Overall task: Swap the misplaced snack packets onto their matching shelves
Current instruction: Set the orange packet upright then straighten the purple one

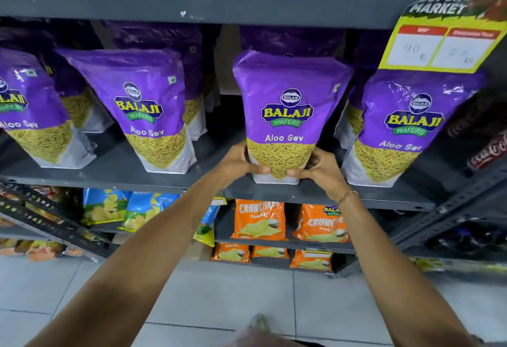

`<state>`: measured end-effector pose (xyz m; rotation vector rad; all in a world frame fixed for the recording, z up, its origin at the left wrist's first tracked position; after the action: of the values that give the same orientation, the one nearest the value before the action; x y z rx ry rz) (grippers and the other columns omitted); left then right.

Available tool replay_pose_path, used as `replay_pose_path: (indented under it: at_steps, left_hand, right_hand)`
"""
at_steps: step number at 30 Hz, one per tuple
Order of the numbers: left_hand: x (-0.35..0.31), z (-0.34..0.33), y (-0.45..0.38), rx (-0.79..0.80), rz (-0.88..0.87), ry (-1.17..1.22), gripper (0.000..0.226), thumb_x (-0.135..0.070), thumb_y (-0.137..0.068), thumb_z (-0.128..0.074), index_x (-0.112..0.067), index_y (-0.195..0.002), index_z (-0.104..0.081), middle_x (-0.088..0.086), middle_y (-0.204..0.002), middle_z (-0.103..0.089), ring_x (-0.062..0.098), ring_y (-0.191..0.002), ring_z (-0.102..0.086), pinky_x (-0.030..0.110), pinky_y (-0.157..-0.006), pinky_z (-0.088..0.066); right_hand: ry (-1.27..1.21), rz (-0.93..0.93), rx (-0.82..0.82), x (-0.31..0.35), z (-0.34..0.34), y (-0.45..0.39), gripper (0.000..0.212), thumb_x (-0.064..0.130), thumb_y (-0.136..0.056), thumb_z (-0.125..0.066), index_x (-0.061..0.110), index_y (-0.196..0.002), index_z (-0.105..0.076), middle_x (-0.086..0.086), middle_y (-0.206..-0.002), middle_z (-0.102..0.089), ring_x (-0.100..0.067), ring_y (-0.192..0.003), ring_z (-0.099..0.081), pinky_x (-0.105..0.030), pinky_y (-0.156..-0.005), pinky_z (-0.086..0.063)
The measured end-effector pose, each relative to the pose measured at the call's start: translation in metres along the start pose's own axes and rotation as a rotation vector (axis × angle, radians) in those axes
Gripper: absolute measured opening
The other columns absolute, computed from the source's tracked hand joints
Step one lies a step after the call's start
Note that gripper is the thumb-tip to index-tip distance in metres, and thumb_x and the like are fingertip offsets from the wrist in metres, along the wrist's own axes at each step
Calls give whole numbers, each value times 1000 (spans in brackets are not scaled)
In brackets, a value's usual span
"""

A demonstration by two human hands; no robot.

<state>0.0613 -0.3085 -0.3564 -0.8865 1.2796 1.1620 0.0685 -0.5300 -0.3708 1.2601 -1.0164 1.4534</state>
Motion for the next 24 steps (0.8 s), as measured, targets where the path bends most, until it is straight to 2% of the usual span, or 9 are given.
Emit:
replay_pose_path:
  at_steps: [3, 6, 9, 14, 18, 21, 24]
  left_hand:
    - [2, 4, -4, 28, 19, -10, 64, -4, -63, -84, -19, -118, -55, -1, -113, -70, 12, -107, -65, 23, -83, -56]
    - [3, 6, -5, 40, 9, -33, 69, -9, -63, -85, -18, -123, -53, -1, -117, -69, 12, -108, -65, 22, -84, -55]
    - [2, 6, -5, 43, 8, -45, 66, -13, -63, -86, -23, -120, -54, -4, -115, -69, 10, -107, -65, 21, -83, -55]
    - [4, 9, -7, 22, 6, -35, 60, -12, -62, -86, -30, -112, -57, -3, -116, -69, 13, -109, -64, 31, -91, -54]
    - [4, 7, -4, 25, -5, -36, 57, -13, -65, -85, -36, -108, -57, -5, -115, -69, 10, -107, -65, 26, -87, -55]
    - [4, 7, -2, 25, -16, -13, 56, -13, -66, -84, -37, -108, -56, -8, -113, -69, 7, -105, -65, 20, -82, -55]
    - [3, 6, -2, 39, -18, -43, 57, -17, -66, -84, -38, -110, -54, -9, -115, -68, 7, -107, -64, 27, -88, -55]
  right_hand:
    - [11, 3, -25, -3, -1, 1, 57, 4, -60, -87, 17, -110, -64, 1, -106, -72, -6, -96, -69, -23, -78, -55]
    - [30, 7, -30, -3, -3, 2, 56, 4, -61, -86, 19, -109, -63, 1, -108, -72, -6, -97, -69, -25, -80, -56]
    - [45, 4, -28, -3, -3, 0, 58, 6, -62, -87, 16, -113, -62, -4, -112, -71, -14, -102, -68, -29, -85, -57]
    - [37, -5, -20, -3, -6, -1, 59, 6, -63, -86, 13, -116, -61, -9, -116, -70, -17, -106, -67, -35, -89, -56]
    - [37, -20, -19, -3, -6, -1, 61, 6, -64, -85, 11, -119, -60, -10, -118, -69, -19, -109, -66, -38, -91, -55]
    - [23, -18, -6, -1, -7, 0, 61, 6, -65, -85, 10, -120, -58, -11, -120, -68, -22, -111, -65, -36, -90, -56]
    - [39, -25, 32, 3, -7, 1, 65, 7, -67, -84, 10, -125, -54, -10, -125, -65, -24, -117, -61, -33, -93, -54]
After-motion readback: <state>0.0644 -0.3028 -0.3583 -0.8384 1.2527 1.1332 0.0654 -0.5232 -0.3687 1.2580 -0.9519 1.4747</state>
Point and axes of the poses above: each hand's wrist, its own y-axis away from the middle knuckle, its own z-axis out of the back of the hand, x = y × z, the point moved 2 cm from there along -y, towards the middle knuckle
